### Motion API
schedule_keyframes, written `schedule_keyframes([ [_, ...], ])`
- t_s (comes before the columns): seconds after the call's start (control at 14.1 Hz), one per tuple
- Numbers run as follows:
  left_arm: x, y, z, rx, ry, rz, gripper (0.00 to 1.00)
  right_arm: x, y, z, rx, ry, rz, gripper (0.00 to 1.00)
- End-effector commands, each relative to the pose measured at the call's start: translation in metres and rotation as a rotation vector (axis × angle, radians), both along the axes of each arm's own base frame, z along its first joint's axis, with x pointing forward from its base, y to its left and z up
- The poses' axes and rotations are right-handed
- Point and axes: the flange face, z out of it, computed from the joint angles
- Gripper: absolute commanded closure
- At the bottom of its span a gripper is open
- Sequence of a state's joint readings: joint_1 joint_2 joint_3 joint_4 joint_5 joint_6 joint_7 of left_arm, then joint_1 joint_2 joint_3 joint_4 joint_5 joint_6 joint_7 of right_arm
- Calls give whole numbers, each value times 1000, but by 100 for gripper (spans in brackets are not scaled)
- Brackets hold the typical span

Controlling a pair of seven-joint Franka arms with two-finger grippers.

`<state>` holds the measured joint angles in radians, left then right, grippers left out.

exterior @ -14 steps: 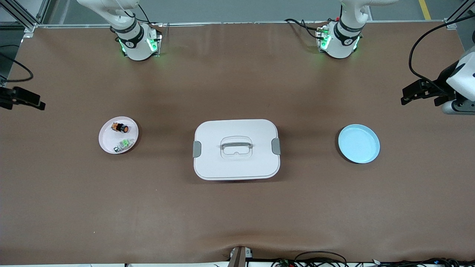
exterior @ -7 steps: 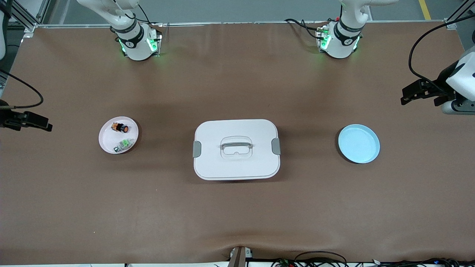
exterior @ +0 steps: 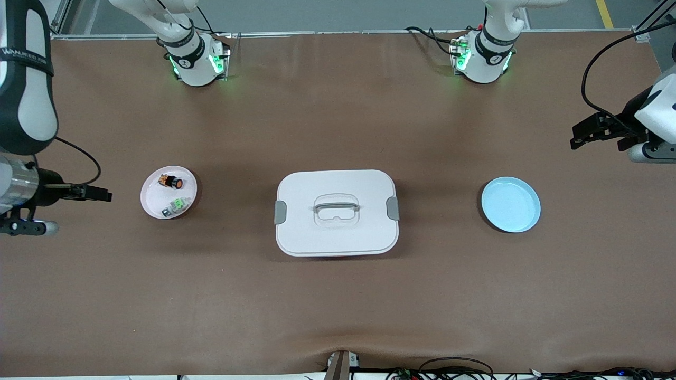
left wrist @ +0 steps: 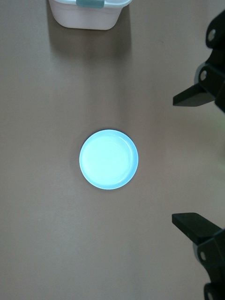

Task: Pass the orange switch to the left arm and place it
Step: 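Reach the right gripper down to the black-orange switch on the white plate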

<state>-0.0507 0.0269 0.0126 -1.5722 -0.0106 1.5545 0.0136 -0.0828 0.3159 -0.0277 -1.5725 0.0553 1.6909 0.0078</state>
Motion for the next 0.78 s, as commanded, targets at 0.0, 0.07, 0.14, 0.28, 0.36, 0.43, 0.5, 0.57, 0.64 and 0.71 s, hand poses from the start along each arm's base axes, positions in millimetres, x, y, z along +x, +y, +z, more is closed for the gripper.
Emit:
schedule_keyframes([
  [0.0,0,1,5,20,2,-7,0,-27,-13,-34,43,2,-92,0],
  [0.07,0,2,5,18,2,-5,0,-37,-20,-50,57,-3,-121,0],
  [0.14,0,1,5,20,2,-7,0,-50,-23,-66,71,-9,-145,0],
  [0.28,0,1,4,20,4,-7,0,-69,-23,-86,71,-24,-166,0],
  [0.36,0,1,4,20,4,-7,0,-75,-22,-94,68,-25,-168,0],
  [0.43,0,2,4,20,4,-7,0,-82,-22,-105,67,-19,-172,0],
  [0.5,0,1,4,18,4,-9,0,-90,-21,-115,64,-15,-176,0],
  [0.57,0,2,4,20,4,-6,0,-100,-20,-123,61,-27,-181,0],
  [0.64,0,2,4,20,4,-7,0,-109,-19,-134,63,-38,-195,0],
  [0.71,0,2,4,20,4,-7,0,-116,-18,-144,74,-39,-214,0],
])
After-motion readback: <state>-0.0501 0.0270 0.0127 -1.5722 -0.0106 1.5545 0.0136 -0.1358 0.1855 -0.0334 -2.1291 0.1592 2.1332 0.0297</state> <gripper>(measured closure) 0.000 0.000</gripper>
